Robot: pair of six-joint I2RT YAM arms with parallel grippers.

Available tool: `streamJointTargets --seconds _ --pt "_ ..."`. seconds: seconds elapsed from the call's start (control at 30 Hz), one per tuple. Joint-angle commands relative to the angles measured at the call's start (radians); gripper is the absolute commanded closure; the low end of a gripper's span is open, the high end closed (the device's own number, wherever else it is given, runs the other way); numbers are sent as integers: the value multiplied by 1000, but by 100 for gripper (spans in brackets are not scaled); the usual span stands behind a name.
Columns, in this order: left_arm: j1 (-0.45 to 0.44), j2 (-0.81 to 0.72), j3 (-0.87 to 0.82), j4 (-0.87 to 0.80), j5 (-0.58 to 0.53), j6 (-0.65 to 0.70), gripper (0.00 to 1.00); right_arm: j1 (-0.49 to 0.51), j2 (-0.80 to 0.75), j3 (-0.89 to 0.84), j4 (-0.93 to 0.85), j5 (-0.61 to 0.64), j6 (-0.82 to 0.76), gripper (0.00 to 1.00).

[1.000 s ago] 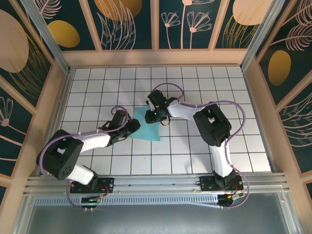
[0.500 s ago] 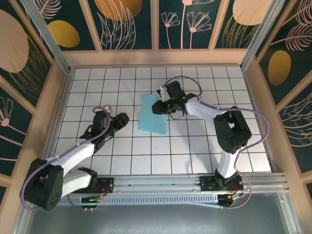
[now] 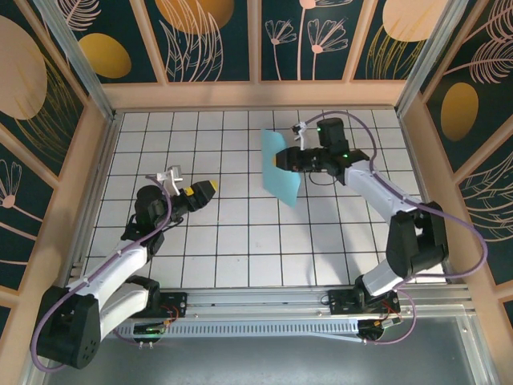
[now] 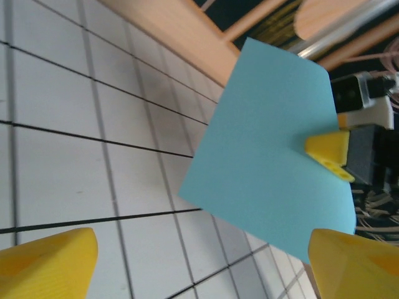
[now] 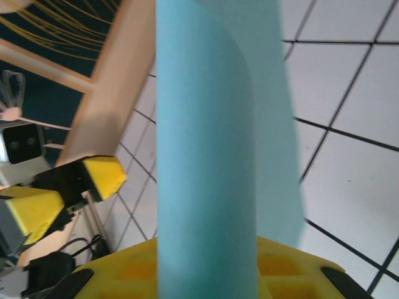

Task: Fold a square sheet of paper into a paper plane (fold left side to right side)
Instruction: Pick up the square sheet of paper from the center of the table.

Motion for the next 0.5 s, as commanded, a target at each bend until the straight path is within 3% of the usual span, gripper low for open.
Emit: streamJointTargets --seconds 0.0,0.3,0.47 --pt "5 10 64 133 163 47 12 -29 -77 -6 0 -162 -50 75" --pt "-3 117 197 275 352 65 6 -45 -203 16 -36 -403 -104 76" --pt "-49 177 318 107 408 208 3 -40 -225 25 -39 -466 -98 77"
